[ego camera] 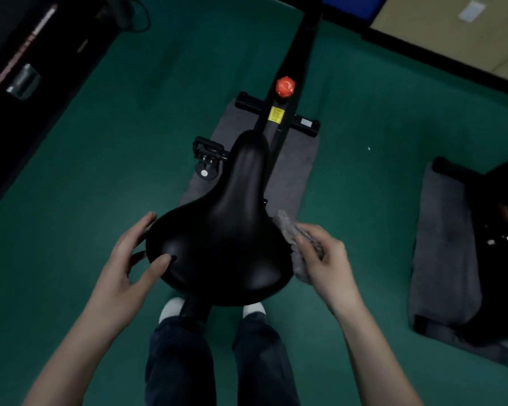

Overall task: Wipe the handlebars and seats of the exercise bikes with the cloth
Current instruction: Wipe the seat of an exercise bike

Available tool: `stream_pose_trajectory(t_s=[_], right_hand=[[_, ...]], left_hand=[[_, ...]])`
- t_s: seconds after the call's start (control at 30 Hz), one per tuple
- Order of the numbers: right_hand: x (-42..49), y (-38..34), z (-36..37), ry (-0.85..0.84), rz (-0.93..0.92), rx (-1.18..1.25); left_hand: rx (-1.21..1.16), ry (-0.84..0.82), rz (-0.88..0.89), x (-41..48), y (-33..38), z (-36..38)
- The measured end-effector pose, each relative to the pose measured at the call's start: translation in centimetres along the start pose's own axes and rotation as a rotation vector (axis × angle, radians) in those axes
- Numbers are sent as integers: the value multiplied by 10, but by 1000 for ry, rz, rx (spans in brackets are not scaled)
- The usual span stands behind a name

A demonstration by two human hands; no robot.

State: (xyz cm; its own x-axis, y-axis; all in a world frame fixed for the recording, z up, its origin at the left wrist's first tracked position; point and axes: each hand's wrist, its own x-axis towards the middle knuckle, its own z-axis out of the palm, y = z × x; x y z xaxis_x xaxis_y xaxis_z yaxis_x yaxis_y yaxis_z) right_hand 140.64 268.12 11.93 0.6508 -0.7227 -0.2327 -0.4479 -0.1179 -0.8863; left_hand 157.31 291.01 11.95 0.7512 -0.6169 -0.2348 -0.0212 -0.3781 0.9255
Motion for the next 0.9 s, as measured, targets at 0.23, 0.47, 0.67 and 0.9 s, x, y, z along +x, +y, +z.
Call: stream_pose_trajectory(t_s=[0.23, 0.47, 0.67, 0.9], right_hand=[[-68, 3, 81, 751, 308, 434], [-75, -27, 155, 1271, 348, 498], [-85, -51, 190, 1369, 336, 461], [-70, -39, 138, 1347, 233, 454]], left_hand=[[73, -239, 105, 25, -2, -20], [104, -346, 219, 40, -20, -35], [64, -400, 209, 44, -25, -39], [56, -396, 232, 46, -24, -42]])
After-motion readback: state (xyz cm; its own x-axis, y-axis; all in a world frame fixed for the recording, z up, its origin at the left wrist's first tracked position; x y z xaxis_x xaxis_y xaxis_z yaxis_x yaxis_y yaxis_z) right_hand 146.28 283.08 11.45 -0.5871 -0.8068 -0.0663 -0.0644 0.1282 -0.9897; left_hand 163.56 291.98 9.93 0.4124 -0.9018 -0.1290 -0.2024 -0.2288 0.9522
